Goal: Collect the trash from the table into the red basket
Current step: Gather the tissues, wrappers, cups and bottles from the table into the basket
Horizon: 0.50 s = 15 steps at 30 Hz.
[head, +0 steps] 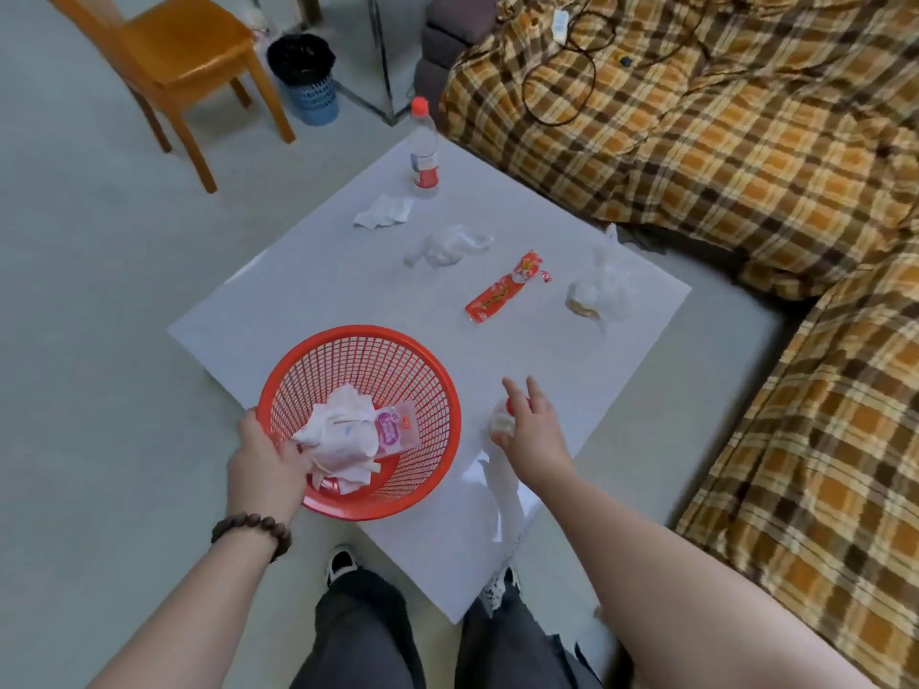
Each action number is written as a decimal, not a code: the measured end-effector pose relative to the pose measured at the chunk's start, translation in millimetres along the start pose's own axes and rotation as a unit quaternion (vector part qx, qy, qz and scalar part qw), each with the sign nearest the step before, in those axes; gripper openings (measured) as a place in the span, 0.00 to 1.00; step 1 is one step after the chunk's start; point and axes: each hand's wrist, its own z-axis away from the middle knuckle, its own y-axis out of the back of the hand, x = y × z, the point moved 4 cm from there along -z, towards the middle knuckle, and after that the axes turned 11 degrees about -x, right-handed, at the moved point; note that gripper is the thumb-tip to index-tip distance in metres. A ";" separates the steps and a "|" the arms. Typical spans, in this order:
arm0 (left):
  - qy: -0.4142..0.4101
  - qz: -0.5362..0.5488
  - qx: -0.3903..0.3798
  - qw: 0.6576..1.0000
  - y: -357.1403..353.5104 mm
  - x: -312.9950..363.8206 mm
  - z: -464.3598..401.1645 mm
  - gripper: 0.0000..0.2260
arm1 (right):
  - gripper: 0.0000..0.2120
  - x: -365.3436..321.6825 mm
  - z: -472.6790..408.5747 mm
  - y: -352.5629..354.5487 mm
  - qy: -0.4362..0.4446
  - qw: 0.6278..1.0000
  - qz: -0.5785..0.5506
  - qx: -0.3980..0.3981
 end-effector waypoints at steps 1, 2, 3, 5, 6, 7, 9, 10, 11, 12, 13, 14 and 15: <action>0.010 0.004 0.014 1.000 0.3 -2.7 9.8 0.15 | 0.28 -0.8 -0.7 -0.3 0.004 1.000 -0.016 -0.013; 0.021 0.009 0.026 0.999 1.3 -5.6 18.5 0.15 | 0.24 -1.9 -0.6 -0.4 0.010 0.999 -0.033 -0.022; 0.032 0.014 0.037 0.999 2.4 -8.6 26.1 0.16 | 0.20 -3.5 0.7 -0.1 0.016 0.999 -0.041 -0.026; 0.047 0.018 0.052 0.997 4.9 -14.9 37.4 0.17 | 0.15 -7.0 4.6 2.2 0.032 0.999 -0.029 -0.017; 0.053 0.017 0.058 0.997 6.6 -18.0 41.1 0.18 | 0.13 -9.9 7.0 5.5 0.038 0.999 -0.031 -0.006; 0.058 0.017 0.063 0.996 8.7 -21.6 43.6 0.19 | 0.12 -14.3 10.6 9.8 0.045 0.998 -0.045 0.008; 0.066 0.020 0.071 0.995 13.1 -27.6 46.4 0.20 | 0.14 -27.3 20.6 22.6 0.070 0.992 -0.082 0.062; 0.071 0.020 0.074 0.995 15.5 -29.1 47.3 0.20 | 0.15 -36.7 27.4 31.8 0.085 0.986 -0.102 0.097; 0.074 0.018 0.076 0.994 17.9 -29.6 47.9 0.19 | 0.15 -46.9 35.8 42.7 0.101 0.977 -0.132 0.133; 0.074 0.017 0.079 0.994 20.0 -28.9 47.9 0.19 | 0.15 -57.8 45.2 55.2 0.120 0.964 -0.169 0.167; 0.071 0.018 0.081 0.994 21.5 -27.1 47.4 0.18 | 0.15 -70.2 56.0 69.4 0.147 0.947 -0.203 0.201; 0.070 0.023 0.081 0.994 22.4 -24.5 47.0 0.17 | 0.14 -84.0 68.0 84.4 0.179 0.928 -0.230 0.234; 0.069 0.030 0.077 0.994 22.9 -21.3 47.0 0.17 | 0.13 -98.0 80.3 97.9 0.210 0.910 -0.247 0.259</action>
